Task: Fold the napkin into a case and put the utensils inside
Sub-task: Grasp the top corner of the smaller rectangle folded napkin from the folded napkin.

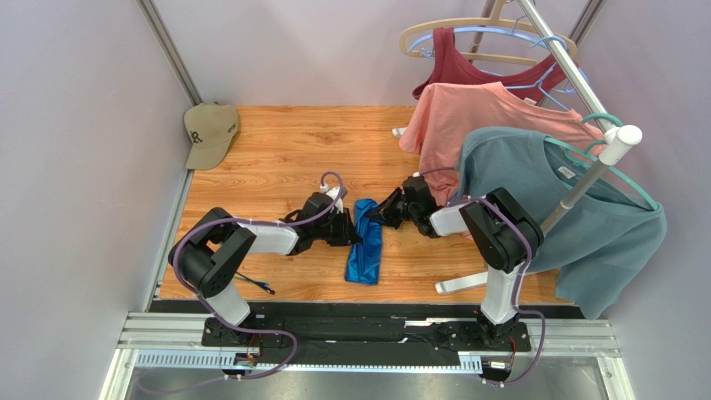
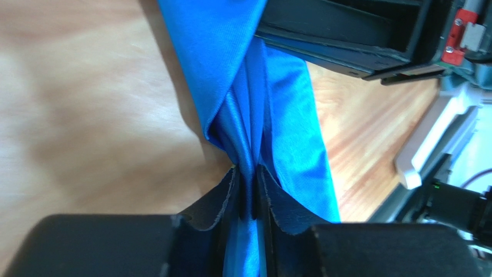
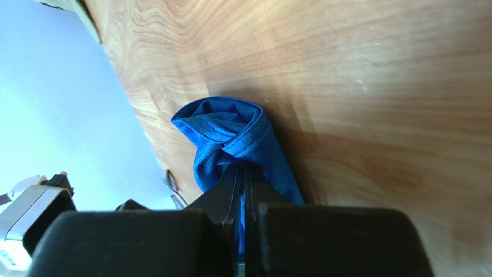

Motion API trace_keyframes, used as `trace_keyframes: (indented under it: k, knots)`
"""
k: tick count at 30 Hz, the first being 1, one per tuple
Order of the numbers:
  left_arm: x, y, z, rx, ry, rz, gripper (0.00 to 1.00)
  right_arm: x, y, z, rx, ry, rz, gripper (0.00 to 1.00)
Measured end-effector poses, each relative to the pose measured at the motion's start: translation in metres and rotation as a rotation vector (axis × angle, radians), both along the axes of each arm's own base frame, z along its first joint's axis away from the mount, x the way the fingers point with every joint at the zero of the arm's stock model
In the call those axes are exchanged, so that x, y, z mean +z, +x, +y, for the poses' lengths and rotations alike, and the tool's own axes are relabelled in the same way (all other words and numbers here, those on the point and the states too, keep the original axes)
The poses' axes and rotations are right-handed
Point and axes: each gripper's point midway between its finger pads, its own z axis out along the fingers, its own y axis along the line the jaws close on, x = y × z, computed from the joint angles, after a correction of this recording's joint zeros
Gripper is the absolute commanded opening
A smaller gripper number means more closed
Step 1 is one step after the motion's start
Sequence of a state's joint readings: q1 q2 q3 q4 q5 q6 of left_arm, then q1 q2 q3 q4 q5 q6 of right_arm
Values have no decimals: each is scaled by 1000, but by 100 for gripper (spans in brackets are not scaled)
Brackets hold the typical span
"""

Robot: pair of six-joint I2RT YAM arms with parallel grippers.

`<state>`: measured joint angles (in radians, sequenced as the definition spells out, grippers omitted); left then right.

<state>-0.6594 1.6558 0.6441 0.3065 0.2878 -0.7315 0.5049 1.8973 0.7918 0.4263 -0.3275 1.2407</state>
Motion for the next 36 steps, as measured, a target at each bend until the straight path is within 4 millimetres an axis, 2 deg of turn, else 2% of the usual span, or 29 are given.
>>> trace_keyframes:
  k: [6,14,19,22,23,24,25,26,28,30,31,32,36]
  knots:
    - [2,-16,-21,4,-42,23,15,1,-11,-12,50,-80,-6,0]
    - [-3,-23,-49,6,-88,70,13,2,-19,-21,50,-107,0,0]
    - [-3,-25,-54,15,-93,72,13,2,-22,-23,39,-98,9,0]
    - [-3,-25,-54,22,-94,74,26,2,-21,-22,36,-93,10,0]
    - [-3,-24,-54,25,-93,74,35,3,-21,-22,35,-92,8,0]
    - [-3,-24,-54,26,-92,72,39,2,-21,-22,35,-90,6,0]
    - [-1,-24,-55,26,-96,72,52,2,-20,-21,34,-88,3,0]
    - [1,-24,-54,27,-91,61,58,1,-18,-20,34,-82,-1,0]
    - [9,-24,-50,29,-69,39,58,0,-16,-17,39,-65,-15,0]
    - [15,-24,-38,36,-14,8,55,0,-13,-14,47,-50,-29,0]
    - [19,-24,-32,40,14,-8,50,0,-13,-13,51,-44,-34,0]
    - [26,-22,-25,43,49,-29,37,0,-13,-12,54,-39,-38,0]
    - [65,6,-22,29,119,-164,23,0,-13,-12,69,-42,-54,0]
